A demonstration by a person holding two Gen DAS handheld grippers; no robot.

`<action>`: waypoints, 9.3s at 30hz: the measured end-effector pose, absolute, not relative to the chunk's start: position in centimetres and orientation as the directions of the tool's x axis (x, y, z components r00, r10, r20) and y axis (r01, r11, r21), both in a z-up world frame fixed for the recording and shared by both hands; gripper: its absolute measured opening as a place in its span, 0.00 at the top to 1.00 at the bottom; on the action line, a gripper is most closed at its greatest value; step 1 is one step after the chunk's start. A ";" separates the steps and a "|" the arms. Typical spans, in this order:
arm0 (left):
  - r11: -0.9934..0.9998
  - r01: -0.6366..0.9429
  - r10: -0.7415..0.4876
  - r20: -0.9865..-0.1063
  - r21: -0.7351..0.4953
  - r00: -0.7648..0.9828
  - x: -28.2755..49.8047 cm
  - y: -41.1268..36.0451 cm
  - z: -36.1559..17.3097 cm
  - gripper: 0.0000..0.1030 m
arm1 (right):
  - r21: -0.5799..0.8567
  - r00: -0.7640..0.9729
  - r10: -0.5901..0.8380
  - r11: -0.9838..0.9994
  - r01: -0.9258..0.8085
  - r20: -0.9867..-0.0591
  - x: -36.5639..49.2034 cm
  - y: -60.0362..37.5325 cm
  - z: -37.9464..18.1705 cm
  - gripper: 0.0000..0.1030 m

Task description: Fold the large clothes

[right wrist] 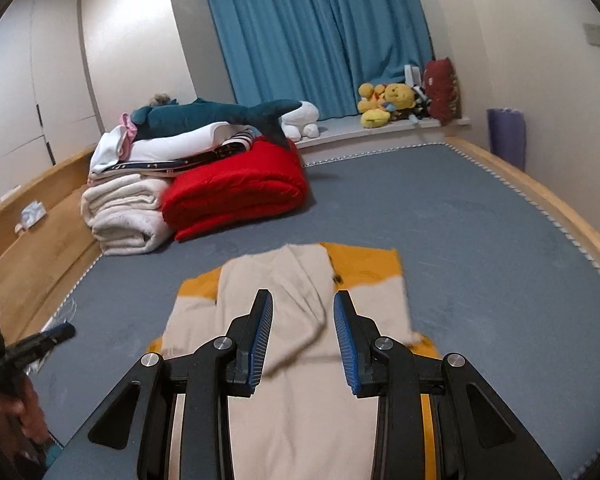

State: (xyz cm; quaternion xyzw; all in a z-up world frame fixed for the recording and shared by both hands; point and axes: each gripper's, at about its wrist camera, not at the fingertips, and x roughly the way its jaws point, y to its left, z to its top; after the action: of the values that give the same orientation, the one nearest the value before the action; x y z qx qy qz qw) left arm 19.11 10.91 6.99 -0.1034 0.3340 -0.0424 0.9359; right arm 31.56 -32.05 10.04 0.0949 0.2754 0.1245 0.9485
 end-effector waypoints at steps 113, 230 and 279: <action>0.917 -0.114 -0.262 -0.793 -0.381 0.549 5.5 16.6 3.8 0.99 | 0.399 0.577 0.364 0.914 -0.070 -0.731 15.1 -44.8 2.9 0.98; 0.902 -0.385 0.013 -0.877 -0.197 0.481 38.6 25.1 -13.0 0.98 | 0.053 0.595 -0.054 0.985 0.162 -0.802 48.1 -37.3 -9.1 0.97; 0.970 -0.191 -0.024 -0.846 -0.148 0.533 15.6 16.7 -4.7 0.64 | -0.153 0.551 -0.067 0.982 -0.111 -0.832 31.6 -39.0 -3.0 0.82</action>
State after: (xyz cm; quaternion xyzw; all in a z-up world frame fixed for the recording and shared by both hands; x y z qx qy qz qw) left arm 15.58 16.71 -4.69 -0.1118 0.4810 0.0481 0.8683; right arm 31.62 -39.00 -3.02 -0.0941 0.4737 0.0127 0.8755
